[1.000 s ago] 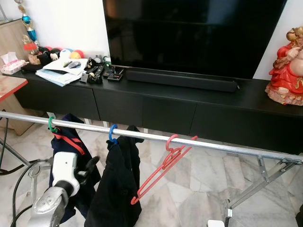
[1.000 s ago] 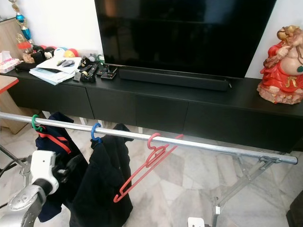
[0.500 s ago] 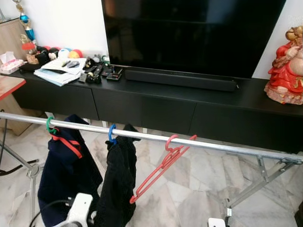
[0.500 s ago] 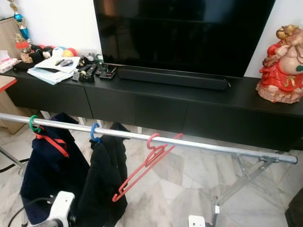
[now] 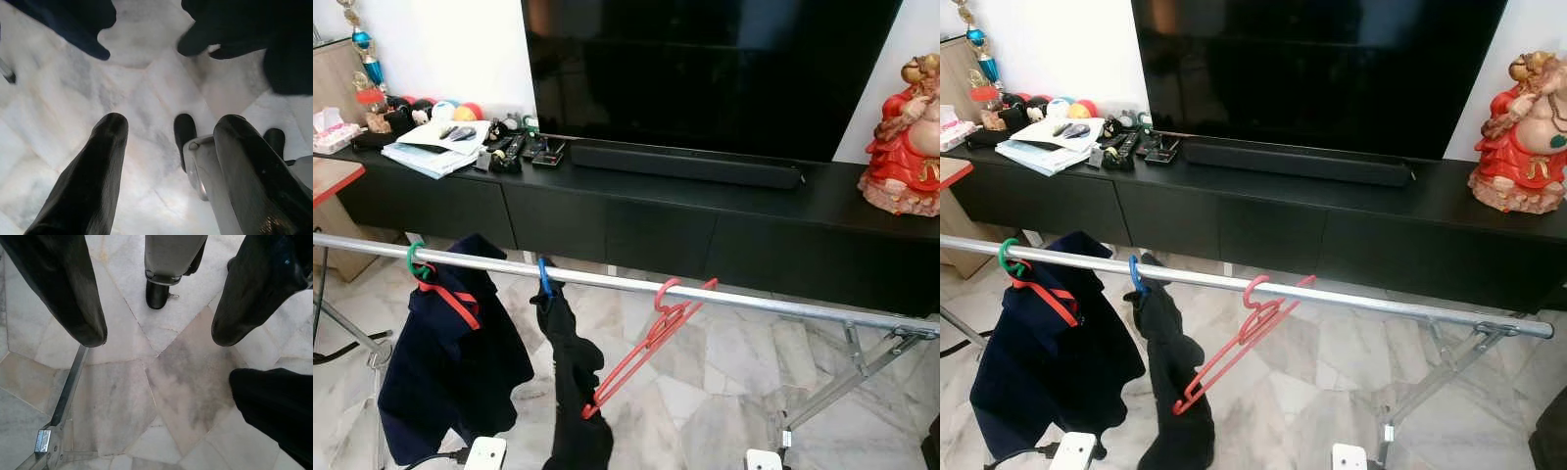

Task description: Hang hanger

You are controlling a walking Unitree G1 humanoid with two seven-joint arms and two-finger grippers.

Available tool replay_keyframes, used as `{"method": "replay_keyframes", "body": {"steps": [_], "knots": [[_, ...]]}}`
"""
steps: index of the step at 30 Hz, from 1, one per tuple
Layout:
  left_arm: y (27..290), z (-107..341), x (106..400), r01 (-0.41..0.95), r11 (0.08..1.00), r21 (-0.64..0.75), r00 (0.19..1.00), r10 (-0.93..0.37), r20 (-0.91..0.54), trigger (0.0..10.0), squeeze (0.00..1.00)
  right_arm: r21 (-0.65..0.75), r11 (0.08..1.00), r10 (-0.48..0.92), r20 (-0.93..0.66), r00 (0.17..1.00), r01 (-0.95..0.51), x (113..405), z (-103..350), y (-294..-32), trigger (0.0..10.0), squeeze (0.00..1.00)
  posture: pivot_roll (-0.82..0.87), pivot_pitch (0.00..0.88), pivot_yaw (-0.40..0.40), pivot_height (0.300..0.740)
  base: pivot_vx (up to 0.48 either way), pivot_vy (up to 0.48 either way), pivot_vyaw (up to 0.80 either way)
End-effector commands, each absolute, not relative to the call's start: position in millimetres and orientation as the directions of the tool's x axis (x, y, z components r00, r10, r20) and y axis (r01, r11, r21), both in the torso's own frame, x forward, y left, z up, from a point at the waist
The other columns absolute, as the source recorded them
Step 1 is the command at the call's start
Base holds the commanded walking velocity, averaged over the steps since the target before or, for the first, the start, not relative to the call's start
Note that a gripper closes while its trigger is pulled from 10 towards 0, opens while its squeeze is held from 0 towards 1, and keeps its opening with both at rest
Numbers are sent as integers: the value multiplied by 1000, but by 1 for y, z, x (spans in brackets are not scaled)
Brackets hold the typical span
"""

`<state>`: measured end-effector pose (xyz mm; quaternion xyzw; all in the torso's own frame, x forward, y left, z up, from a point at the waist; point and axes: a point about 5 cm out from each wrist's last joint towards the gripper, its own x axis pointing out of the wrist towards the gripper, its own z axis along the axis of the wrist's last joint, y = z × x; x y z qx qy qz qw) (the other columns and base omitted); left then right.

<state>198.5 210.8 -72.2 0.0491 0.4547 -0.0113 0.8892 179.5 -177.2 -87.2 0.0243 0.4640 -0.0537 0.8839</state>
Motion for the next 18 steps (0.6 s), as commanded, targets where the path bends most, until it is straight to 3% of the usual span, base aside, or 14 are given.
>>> {"method": "replay_keyframes", "body": {"steps": [1, 18], "knots": [[212, -73, 197, 139, 982, 128, 571, 26, -820, 10000, 0, 2, 993, -67, -821, 567, 119, 181, -87, -175, 10000, 0, 80, 0, 11, 740, 0, 0, 0], [219, -75, 189, 76, 990, 117, 573, 53, -818, 10000, 0, -16, 995, -69, -834, 547, 102, 172, -91, -174, 10000, 0, 67, 0, 33, 740, 0, 0, 0]]}}
